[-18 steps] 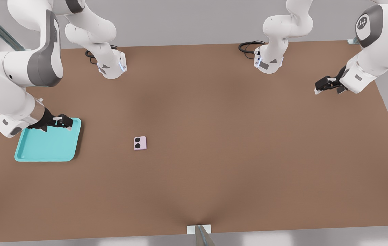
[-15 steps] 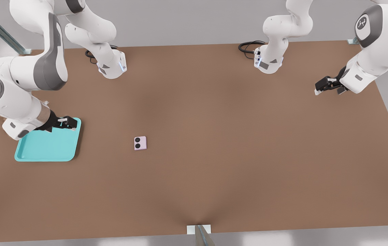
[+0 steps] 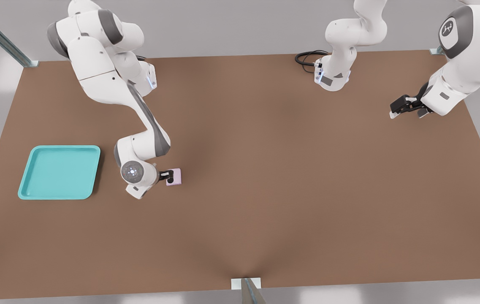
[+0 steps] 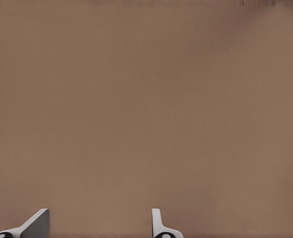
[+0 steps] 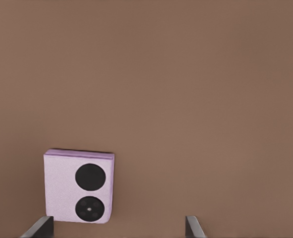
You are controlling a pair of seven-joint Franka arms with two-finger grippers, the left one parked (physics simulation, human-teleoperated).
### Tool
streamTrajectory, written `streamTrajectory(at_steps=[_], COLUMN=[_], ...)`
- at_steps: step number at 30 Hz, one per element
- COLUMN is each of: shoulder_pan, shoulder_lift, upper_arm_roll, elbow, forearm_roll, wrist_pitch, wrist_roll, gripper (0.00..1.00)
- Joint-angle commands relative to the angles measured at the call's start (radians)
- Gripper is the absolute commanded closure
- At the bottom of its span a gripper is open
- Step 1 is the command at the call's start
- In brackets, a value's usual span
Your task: Keep left arm still and place phone on the tray with right arm
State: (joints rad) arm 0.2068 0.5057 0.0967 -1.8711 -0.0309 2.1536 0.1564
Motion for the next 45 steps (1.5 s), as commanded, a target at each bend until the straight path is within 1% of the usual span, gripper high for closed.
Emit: streamTrajectory(at_steps=[1,6,8,12,17,18,23,24,25,26,29,31,34,37,39,40,42,45], shoulder_pan=[0.014,0.04,0.04,0.042,0.042,0.04,0.036,0.036,0.034,0.034,0.033,0.014,-0.087,-0.265,-0.357,-0.429,-0.55,-0.676], shoulder_lift=[0.025,0.068,0.057,0.043,0.051,0.05,0.05,0.05,0.05,0.048,0.042,0.002,-0.09,-0.133,-0.156,-0.174,-0.182,-0.151], upper_arm_roll=[0.003,0.017,0.015,0.034,0.035,0.035,0.037,0.041,0.048,0.049,0.052,0.052,0.052,0.078,0.077,0.077,0.077,0.089], elbow=[-0.006,-0.02,-0.077,-0.115,-0.163,-0.174,-0.2,-0.2,-0.198,-0.197,-0.189,-0.187,-0.191,-0.197,-0.206,-0.224,-0.235,-0.23], forearm_roll=[0.002,0.002,0.0,-0.006,-0.027,-0.053,-0.058,-0.058,-0.058,-0.058,-0.058,-0.058,-0.058,-0.058,-0.057,-0.05,-0.04,-0.04], wrist_pitch=[0.212,0.239,0.304,0.336,0.397,0.404,0.433,0.433,0.431,0.431,0.424,0.385,0.292,0.232,0.23,0.23,0.23,0.233], wrist_roll=[0.33,0.344,0.344,0.341,0.341,0.341,0.341,0.341,0.341,0.341,0.333,0.325,0.172,-0.081,-0.237,-0.346,-0.523,-0.675], gripper=[0.0,0.0,0.0,0.0,0.0,0.0,0.0,0.08,0.22,0.28,0.31,0.31,0.31,0.31,0.31,0.31,0.31,0.31])
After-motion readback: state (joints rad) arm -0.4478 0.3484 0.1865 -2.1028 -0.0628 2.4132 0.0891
